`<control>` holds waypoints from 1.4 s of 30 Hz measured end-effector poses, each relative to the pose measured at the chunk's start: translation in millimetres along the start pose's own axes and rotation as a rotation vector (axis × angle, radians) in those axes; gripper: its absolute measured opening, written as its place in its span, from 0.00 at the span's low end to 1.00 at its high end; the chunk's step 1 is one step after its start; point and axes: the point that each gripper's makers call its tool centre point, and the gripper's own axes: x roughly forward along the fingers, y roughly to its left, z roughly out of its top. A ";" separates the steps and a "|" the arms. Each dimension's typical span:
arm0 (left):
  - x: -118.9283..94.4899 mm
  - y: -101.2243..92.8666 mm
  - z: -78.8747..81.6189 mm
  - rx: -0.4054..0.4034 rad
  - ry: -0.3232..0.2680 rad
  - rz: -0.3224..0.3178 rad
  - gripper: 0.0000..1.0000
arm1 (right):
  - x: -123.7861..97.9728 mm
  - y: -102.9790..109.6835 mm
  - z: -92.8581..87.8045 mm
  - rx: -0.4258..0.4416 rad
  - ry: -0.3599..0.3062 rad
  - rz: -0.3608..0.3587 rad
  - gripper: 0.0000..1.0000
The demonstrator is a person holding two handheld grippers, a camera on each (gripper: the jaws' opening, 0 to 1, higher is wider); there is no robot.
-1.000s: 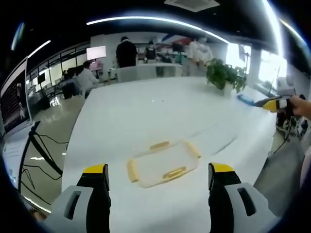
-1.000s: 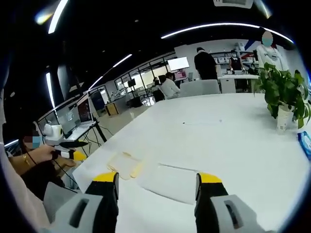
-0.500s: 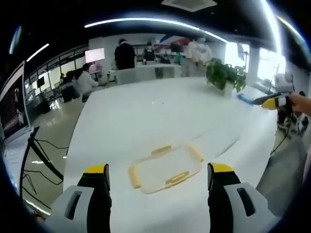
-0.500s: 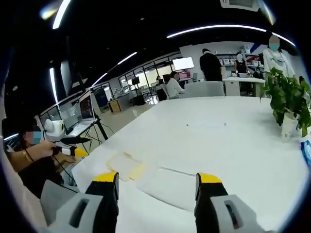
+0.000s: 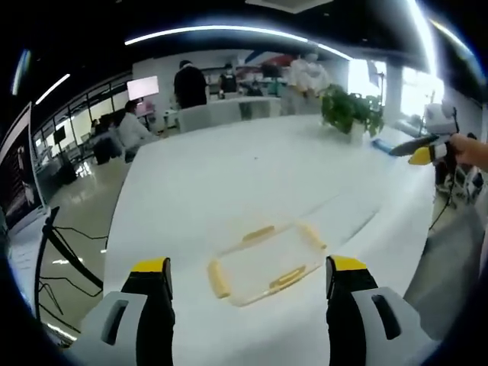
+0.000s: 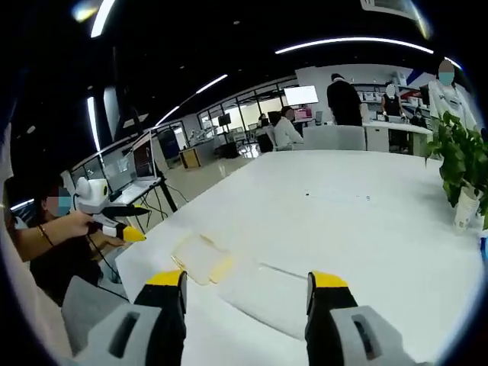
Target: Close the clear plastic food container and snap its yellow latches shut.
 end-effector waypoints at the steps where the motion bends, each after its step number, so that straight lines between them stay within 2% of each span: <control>1: 0.4 0.2 0.0 0.003 0.001 -0.002 0.81 | 2.3 1.4 0.3 -0.005 0.003 0.004 0.63; 13: 8.1 6.5 0.8 0.076 0.022 -0.037 0.83 | 28.7 22.4 12.2 -0.047 0.007 0.053 0.63; 17: 11.7 7.6 3.1 0.075 0.014 -0.058 0.83 | 37.7 28.2 14.0 -0.050 0.009 0.067 0.63; 19: 13.9 10.4 0.7 0.119 0.034 -0.055 0.83 | 42.2 30.6 14.8 -0.051 0.009 0.073 0.63; 28: 20.5 14.4 -6.3 0.196 0.077 -0.081 0.82 | 55.6 38.6 19.3 -0.056 0.006 0.107 0.63; 34: 23.4 15.9 -7.9 0.224 0.091 -0.100 0.82 | 61.5 45.5 19.7 -0.080 0.017 0.139 0.63; 37: 25.7 14.4 -4.2 0.213 0.076 -0.124 0.82 | 65.5 50.7 18.3 -0.100 0.030 0.160 0.63; 42: 28.9 13.2 -4.3 0.275 0.097 -0.142 0.82 | 72.2 57.7 17.3 -0.122 0.047 0.185 0.62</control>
